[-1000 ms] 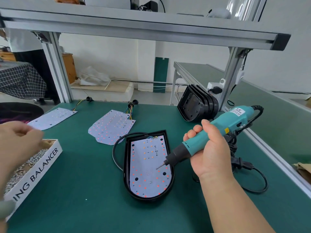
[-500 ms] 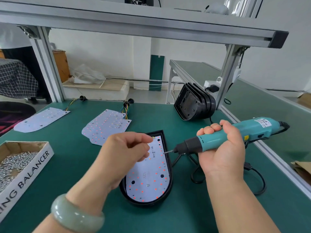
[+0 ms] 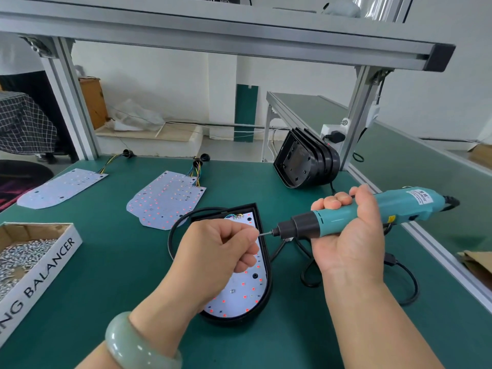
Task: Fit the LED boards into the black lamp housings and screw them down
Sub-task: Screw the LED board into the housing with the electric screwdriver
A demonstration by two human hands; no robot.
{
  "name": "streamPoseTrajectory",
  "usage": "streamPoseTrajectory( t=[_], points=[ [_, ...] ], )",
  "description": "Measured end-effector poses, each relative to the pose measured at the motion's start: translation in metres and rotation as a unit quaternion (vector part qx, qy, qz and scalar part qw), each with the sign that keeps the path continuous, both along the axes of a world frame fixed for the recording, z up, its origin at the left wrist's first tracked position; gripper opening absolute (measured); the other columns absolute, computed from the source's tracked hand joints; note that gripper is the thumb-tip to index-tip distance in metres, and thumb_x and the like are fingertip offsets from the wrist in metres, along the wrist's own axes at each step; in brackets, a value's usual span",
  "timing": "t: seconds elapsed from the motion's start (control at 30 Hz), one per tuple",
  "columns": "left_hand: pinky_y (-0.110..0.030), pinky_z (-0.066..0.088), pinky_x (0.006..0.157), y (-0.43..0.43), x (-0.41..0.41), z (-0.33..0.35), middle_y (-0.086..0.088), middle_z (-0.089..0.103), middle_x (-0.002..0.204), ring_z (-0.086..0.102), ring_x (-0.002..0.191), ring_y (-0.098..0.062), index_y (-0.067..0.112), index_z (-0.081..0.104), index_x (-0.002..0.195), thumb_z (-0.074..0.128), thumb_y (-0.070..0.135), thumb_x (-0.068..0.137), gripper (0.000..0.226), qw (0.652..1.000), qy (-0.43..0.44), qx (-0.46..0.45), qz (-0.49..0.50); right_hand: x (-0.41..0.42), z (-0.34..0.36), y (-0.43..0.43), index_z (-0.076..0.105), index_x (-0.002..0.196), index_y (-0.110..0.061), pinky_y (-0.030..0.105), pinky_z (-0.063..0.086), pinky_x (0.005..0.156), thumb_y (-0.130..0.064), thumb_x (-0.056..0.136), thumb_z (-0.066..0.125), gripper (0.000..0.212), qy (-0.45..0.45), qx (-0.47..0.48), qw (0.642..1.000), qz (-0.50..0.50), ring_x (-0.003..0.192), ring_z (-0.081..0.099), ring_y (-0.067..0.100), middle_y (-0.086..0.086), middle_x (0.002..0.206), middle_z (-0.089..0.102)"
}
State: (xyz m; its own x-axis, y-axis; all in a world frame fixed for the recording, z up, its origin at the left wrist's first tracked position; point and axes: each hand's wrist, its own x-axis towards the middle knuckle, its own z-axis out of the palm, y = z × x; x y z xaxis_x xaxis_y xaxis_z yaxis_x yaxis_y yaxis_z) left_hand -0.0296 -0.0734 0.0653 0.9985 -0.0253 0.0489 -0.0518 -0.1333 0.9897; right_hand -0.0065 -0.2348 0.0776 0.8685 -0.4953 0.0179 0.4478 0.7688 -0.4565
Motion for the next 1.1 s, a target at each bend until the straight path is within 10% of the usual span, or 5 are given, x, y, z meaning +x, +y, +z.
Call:
streamPoseTrajectory(
  t=[0.8, 0.97, 1.1],
  points=[
    [-0.015, 0.047, 0.047, -0.002, 0.001, -0.004, -0.003, 0.070, 0.060, 0.060, 0.048, -0.008, 0.014, 0.071, 0.065, 0.066, 0.013, 0.086, 0.022, 1.000, -0.021, -0.012, -0.003, -0.003, 0.000, 0.006, 0.045, 0.079, -0.019, 0.019, 0.047, 0.056, -0.021, 0.095, 0.056, 0.020, -0.004, 0.014, 1.000, 0.004, 0.047, 0.044, 0.007, -0.008, 0.059, 0.046],
    [-0.018, 0.054, 0.059, 0.000, 0.007, -0.004, 0.004, 0.074, 0.074, 0.070, 0.064, -0.010, 0.025, 0.071, 0.083, 0.066, 0.032, 0.084, 0.008, 0.999, -0.025, -0.041, 0.005, -0.002, 0.001, 0.000, 0.046, 0.074, -0.018, 0.021, 0.047, 0.058, -0.020, 0.096, 0.056, 0.023, 0.000, 0.012, 1.000, -0.013, 0.048, 0.044, 0.008, -0.008, 0.059, 0.047],
    [-0.011, 0.043, 0.058, 0.023, 0.028, -0.009, 0.018, 0.062, 0.078, 0.058, 0.073, 0.006, 0.019, 0.061, 0.120, 0.064, 0.034, 0.087, 0.036, 0.978, -0.027, 0.134, 0.160, -0.001, 0.003, -0.008, 0.058, 0.055, -0.020, 0.022, 0.048, 0.060, -0.019, 0.095, 0.057, 0.040, 0.002, 0.023, 0.999, -0.033, 0.048, 0.045, 0.009, -0.008, 0.057, 0.047]
  ],
)
